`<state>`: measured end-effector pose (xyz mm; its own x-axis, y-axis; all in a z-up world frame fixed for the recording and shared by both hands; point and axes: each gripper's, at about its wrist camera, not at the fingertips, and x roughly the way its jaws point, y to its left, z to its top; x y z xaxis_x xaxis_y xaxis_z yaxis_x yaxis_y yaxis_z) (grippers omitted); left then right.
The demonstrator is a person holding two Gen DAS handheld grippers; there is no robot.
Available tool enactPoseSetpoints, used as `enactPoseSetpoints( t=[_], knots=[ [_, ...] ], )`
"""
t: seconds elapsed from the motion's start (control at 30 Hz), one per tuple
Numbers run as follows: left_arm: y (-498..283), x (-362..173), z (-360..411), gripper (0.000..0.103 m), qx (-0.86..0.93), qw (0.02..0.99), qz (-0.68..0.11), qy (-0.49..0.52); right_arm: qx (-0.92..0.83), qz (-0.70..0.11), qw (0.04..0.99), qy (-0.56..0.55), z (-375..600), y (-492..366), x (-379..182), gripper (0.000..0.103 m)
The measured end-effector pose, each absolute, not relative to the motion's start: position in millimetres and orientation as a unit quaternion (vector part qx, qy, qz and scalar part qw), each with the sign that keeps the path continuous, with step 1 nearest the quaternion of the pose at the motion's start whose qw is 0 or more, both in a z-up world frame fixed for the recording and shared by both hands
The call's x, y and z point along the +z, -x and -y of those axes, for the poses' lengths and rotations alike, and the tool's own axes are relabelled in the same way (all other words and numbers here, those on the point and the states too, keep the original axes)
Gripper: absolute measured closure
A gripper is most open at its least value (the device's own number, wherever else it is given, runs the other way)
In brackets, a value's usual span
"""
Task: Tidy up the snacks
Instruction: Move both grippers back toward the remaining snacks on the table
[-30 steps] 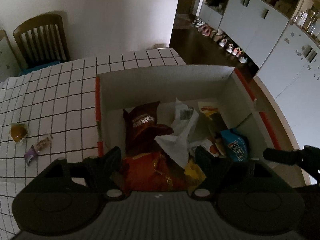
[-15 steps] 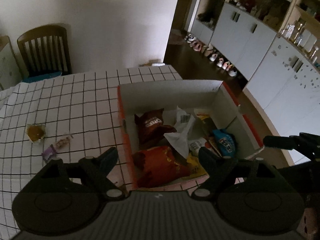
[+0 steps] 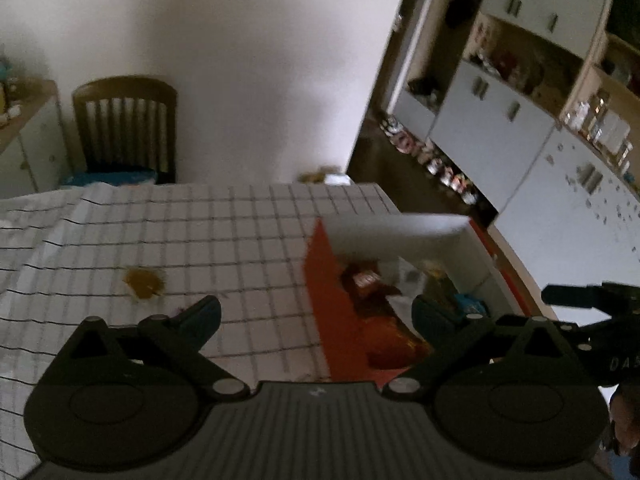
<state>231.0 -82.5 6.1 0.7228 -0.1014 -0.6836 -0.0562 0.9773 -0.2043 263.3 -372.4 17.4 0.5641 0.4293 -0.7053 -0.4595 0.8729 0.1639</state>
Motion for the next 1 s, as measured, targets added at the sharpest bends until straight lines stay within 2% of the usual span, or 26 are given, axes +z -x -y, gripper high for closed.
enactPoseSetpoints(
  t=[0.4,0.63,1.0],
  knots=[
    [-223,7,-20,0.001,0.044,0.929,-0.355,0.097,0.269,-0.405,0.874,0.02,299,-253,17,0.0],
    [-239,-17,-66,0.001,0.054,0.923,-0.37,0.093,0.287,-0.42,0.86,0.042,242,-250,0,0.002],
    [-290,-73,-102,0.001,0.064,0.9,-0.421,0.096,0.297,-0.469,0.829,0.064,166,-249,-59,0.009]
  ],
)
